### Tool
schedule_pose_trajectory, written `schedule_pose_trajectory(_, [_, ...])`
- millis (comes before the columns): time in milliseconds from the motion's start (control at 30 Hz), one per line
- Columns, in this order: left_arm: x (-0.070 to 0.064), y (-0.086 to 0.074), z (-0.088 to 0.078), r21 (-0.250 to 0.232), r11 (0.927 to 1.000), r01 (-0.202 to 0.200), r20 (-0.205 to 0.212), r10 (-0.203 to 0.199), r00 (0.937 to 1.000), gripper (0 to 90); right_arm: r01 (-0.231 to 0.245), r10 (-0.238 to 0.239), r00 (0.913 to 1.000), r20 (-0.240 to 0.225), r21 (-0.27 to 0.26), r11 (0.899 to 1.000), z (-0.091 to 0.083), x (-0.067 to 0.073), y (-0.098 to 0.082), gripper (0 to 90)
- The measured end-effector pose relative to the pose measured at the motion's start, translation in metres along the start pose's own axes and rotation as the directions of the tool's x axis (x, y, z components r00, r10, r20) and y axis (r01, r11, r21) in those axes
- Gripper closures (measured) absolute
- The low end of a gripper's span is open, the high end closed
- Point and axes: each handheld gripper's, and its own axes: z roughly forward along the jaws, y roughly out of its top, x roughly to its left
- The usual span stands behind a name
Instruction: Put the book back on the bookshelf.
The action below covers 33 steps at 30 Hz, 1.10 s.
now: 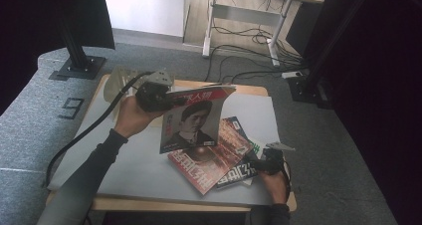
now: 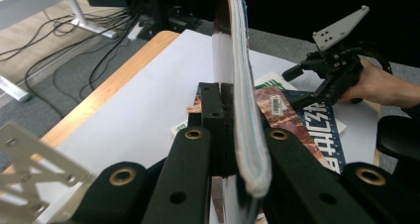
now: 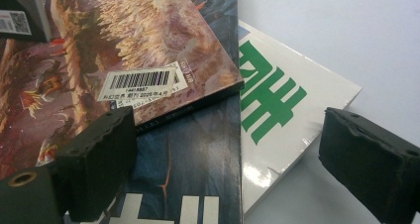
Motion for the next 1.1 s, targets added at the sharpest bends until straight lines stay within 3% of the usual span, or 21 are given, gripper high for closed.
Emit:
schedule_pose_trajectory(567, [0.021,-0.023,-0.044,-0.011,0.9981,0.060,-0.089,-0.061,0.9941,86.9,-0.045,0.045,0.9986,-0.026,-0.010,0.999,0.001,-0.004,-0.003,7.3])
schedule_pose_trajectory(767, [0.028,-0.031,-0.061,-0.014,0.9965,0.082,-0.126,-0.083,0.9885,86.9,-0.050,0.050,0.9983,-0.028,-0.012,0.999,0.001,-0.004,-0.004,7.2])
schedule_pose_trajectory(967, [0.036,-0.040,-0.079,-0.014,0.9949,0.100,-0.183,-0.101,0.9779,86.9,-0.055,0.055,0.9980,-0.031,-0.019,0.998,0.002,-0.005,-0.005,7.2])
schedule_pose_trajectory(1100, [0.041,-0.046,-0.094,-0.031,0.9920,0.123,-0.191,-0.126,0.9735,86.9,-0.058,0.058,0.9978,-0.033,-0.019,0.998,0.002,-0.005,-0.005,7.1])
